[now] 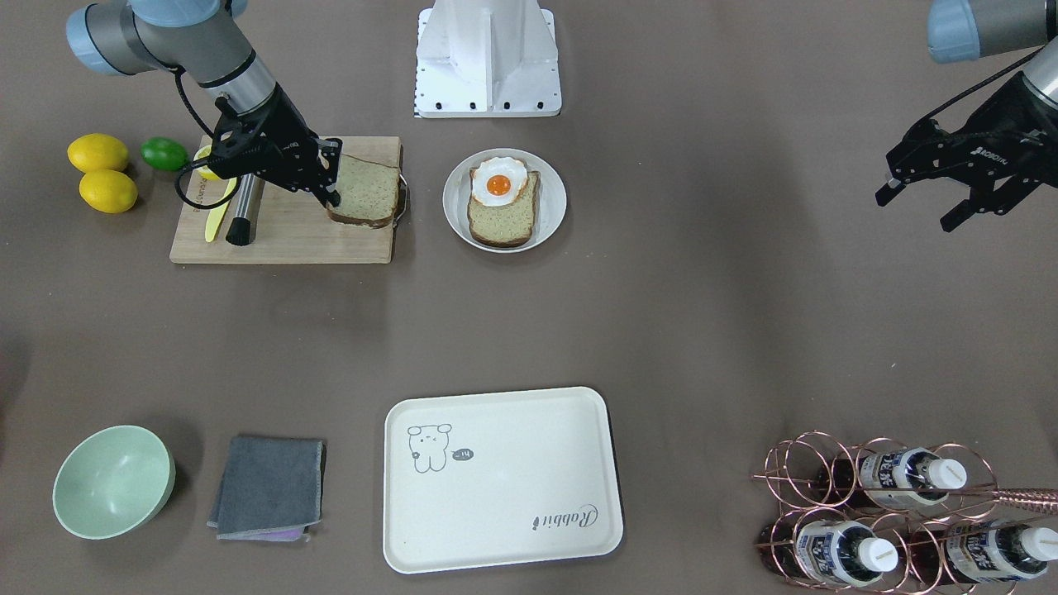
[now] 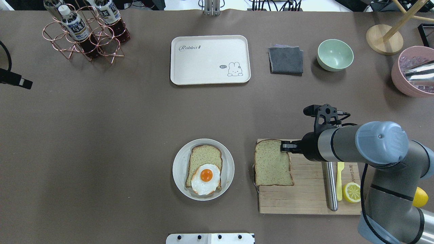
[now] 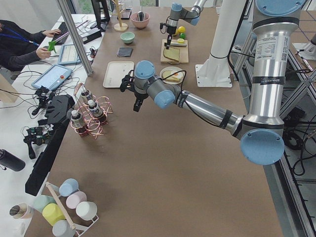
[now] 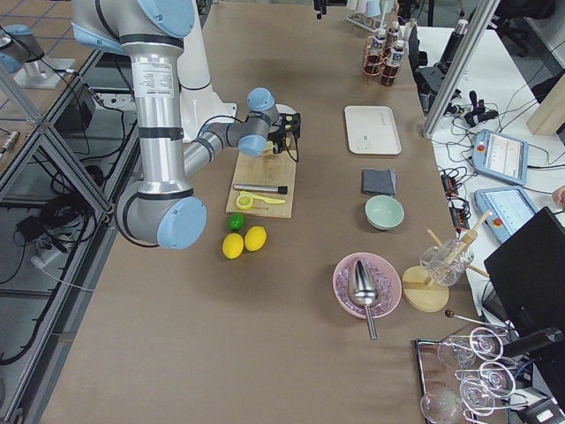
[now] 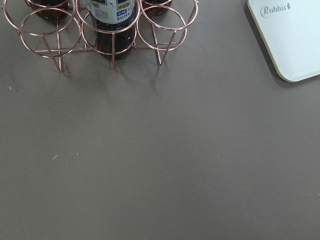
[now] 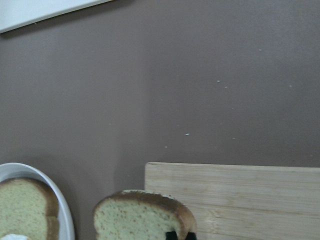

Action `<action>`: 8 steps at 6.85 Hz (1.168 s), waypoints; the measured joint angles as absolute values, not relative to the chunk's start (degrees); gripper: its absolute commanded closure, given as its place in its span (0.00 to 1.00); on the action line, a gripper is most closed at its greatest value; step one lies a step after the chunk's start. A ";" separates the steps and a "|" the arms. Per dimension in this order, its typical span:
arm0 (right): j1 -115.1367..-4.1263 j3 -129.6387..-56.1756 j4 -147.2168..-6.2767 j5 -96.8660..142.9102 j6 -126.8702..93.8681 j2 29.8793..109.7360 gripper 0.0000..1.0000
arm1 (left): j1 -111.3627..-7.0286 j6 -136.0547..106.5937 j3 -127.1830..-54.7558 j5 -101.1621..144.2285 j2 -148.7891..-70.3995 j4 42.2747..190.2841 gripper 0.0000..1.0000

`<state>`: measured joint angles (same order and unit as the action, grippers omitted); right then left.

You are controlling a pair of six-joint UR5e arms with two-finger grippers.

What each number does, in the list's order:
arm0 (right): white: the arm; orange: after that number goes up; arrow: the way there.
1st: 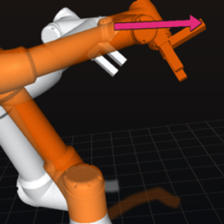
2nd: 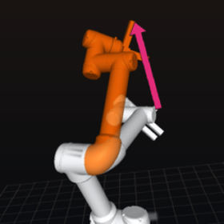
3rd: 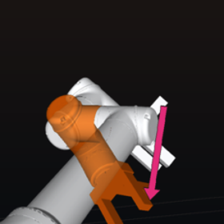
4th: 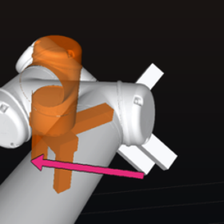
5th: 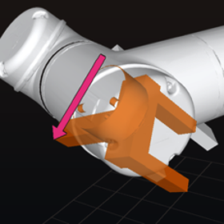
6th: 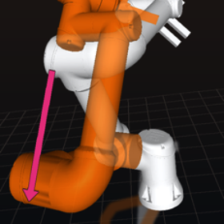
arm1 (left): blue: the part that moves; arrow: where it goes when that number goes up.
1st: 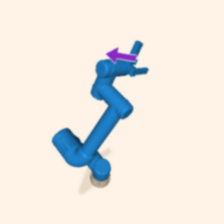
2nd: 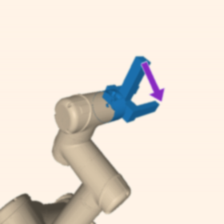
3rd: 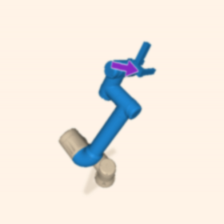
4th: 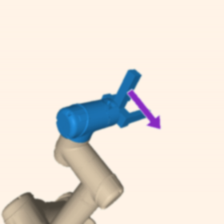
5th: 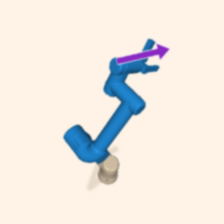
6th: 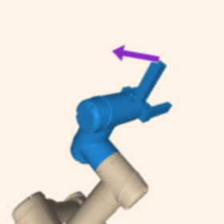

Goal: Make sandwich and place on tray
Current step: 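Carry the bread slice over the plate and lower onto the egg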

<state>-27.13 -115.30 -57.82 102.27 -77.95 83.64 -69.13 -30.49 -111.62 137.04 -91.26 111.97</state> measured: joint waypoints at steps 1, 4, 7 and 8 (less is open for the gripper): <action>-26.83 -115.22 -58.36 102.24 -79.47 81.27 1.00 | -69.05 -30.55 -111.61 137.10 -91.34 111.97 0.02; -22.51 -114.45 -65.13 98.49 -84.82 71.43 1.00 | -69.04 -30.59 -111.54 137.19 -91.19 111.97 0.02; -16.26 -110.39 -67.80 91.63 -88.17 64.28 1.00 | -69.08 -30.59 -111.41 137.20 -91.09 112.03 0.02; -15.88 -109.18 -67.80 90.88 -88.28 63.34 1.00 | -69.08 -30.59 -111.45 137.20 -91.07 112.05 0.02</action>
<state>-15.88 -109.18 -67.80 90.88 -88.28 63.34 -69.08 -30.59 -111.45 137.20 -91.07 112.05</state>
